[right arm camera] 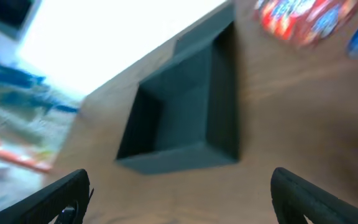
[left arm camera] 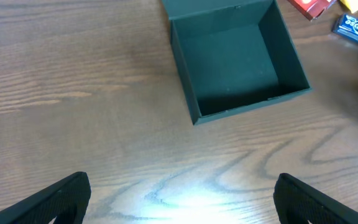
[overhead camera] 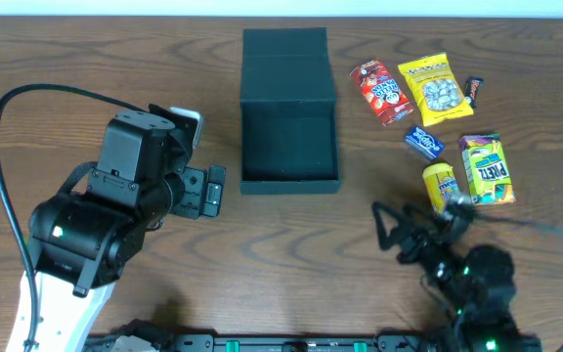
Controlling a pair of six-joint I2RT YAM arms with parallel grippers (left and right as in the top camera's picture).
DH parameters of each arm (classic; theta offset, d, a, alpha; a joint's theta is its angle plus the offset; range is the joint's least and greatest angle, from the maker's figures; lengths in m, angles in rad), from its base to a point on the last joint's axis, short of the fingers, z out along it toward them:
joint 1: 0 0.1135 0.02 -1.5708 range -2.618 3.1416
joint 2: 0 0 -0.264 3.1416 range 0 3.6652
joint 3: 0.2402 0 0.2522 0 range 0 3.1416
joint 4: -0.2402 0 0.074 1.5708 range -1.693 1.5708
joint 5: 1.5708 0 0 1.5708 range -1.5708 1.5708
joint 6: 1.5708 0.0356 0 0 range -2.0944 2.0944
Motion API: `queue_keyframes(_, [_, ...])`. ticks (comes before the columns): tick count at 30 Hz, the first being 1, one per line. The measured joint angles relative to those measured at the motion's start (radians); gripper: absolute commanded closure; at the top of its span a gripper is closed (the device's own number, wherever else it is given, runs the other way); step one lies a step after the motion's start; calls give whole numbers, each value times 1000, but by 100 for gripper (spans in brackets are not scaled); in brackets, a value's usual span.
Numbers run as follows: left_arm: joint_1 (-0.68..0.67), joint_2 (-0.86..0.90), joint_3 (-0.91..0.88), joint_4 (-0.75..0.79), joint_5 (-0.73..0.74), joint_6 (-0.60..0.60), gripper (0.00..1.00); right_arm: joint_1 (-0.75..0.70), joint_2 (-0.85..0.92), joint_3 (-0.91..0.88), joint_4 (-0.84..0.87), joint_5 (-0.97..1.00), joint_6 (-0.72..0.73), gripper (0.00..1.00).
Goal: Pack container
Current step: 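Reach the right gripper to the yellow Hacks bag and grasp it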
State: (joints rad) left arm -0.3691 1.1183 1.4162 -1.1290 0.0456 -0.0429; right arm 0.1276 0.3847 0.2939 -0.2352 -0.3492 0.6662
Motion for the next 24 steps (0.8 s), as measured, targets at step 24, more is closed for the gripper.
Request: queue_keyframes(24, [0, -2, 0, 0, 0, 6, 5, -399, 1268, 954, 8, -76, -630, 1])
